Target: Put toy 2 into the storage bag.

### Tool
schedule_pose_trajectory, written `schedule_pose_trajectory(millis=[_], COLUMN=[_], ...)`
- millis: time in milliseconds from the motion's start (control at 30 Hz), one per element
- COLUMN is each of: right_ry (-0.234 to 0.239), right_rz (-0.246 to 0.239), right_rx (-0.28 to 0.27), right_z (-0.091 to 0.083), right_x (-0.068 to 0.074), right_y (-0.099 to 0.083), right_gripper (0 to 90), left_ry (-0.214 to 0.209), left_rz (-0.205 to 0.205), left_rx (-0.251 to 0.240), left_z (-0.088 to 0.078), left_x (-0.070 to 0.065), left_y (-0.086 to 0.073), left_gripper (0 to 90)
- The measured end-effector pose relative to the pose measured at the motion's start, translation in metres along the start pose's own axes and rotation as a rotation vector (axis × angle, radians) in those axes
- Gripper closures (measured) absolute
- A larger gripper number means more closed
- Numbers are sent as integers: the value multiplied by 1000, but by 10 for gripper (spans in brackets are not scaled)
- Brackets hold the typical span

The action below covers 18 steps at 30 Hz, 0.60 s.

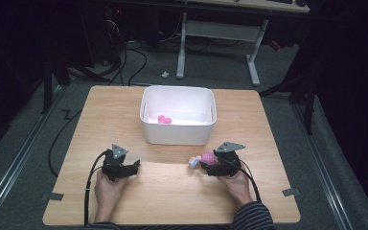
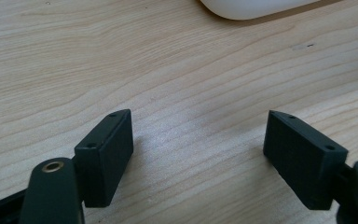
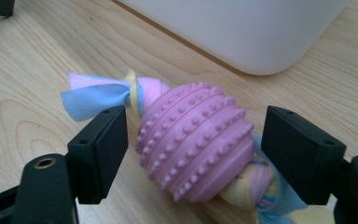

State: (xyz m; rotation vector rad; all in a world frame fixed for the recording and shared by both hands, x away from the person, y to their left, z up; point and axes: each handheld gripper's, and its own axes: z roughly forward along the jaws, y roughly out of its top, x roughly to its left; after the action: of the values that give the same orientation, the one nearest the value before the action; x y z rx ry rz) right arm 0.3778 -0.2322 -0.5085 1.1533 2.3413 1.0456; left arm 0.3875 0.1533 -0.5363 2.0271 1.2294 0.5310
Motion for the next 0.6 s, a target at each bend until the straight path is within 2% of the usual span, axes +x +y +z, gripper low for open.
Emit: schedule_pose_trajectory(millis=[267, 433, 600], right_ry=[0, -13, -9], right_rz=[-21, -42, -31], right_rx=[15, 18, 14], right_z=[5, 4, 1], right_x=[0, 3, 3], right_y=[-1, -1, -1], right_gripper=[316, 328, 332], left_ry=[-1, -2, -2], left_rz=[0, 3, 3], left_rx=[0, 1, 1], left_z=[0, 0, 0], left_x=[0, 0, 0], left_y=[0, 0, 0], left_gripper=[242, 241, 241])
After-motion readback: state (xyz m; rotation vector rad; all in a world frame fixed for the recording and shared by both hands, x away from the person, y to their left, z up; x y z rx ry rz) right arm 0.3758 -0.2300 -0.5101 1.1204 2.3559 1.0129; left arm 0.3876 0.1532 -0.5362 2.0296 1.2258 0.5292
